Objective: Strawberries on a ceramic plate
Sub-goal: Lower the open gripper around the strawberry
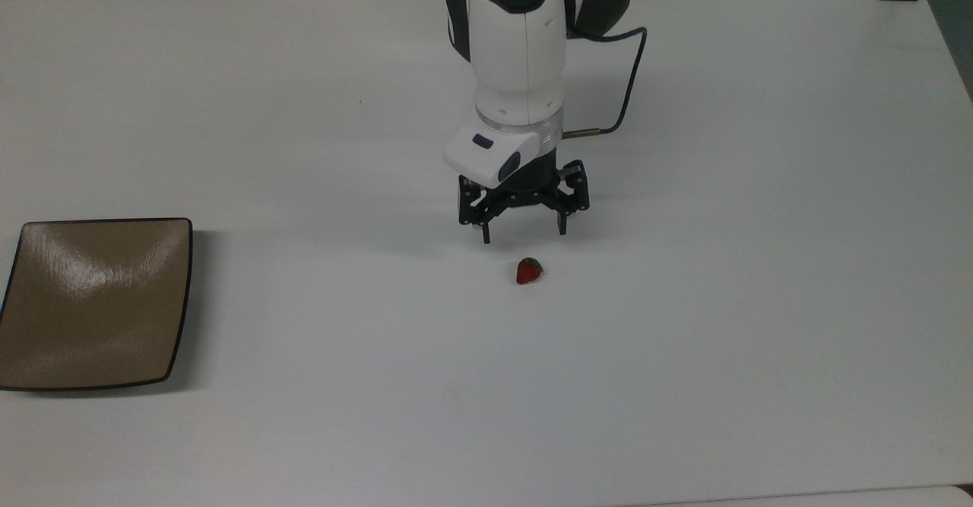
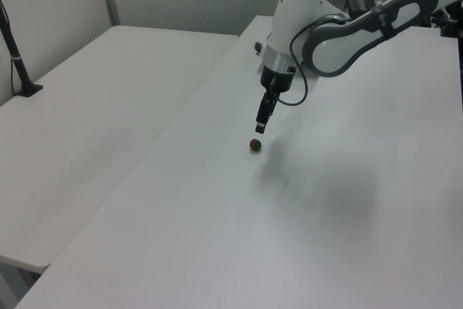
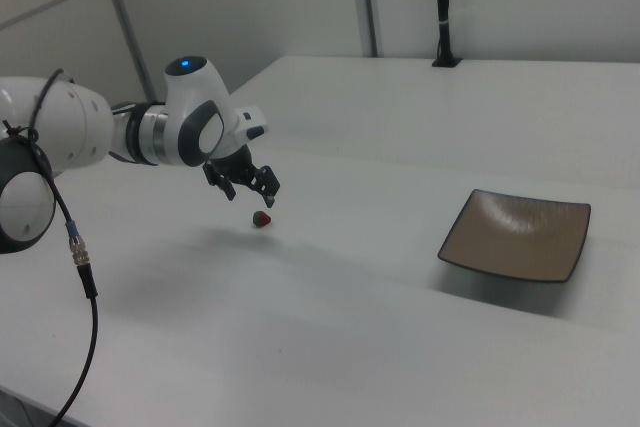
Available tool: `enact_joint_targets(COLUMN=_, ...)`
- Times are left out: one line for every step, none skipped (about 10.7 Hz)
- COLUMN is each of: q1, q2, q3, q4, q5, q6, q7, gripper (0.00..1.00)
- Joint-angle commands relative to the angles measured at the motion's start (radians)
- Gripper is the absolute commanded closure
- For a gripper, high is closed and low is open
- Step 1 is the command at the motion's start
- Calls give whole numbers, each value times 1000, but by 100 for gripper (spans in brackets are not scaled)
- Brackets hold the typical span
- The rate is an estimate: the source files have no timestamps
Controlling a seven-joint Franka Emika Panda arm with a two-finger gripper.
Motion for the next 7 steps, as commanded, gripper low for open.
enact_joint_targets(q1=13, q2=30, q3=-8, q4=0, q5=-11, q6=77, q7=-14, gripper=0)
enact_joint_targets(q1=13, q2=47, q3=-8, q4=0, q5=-11, q6=89, q7=-14, gripper=0)
enact_joint_targets(q1=15, q2=59, q3=-8, q4=0, q5=-25, q6=91, q7=-14, gripper=0)
enact_joint_targets(q1=15, q2=71, q3=-8, q4=0, q5=-34, q6=115, q7=-14, gripper=0)
enact_joint_targets(q1=15, q2=77, q3=-8, q4=0, q5=-37, q6=156, q7=-14, gripper=0)
enact_joint_targets(q1=16, q2=93, q3=-8, q4=0, q5=-37, q6=184, q7=-14, gripper=0)
enact_joint_targets(q1=18, q2=104, q3=-8, q4=0, q5=-39, q6=192, q7=-14, gripper=4)
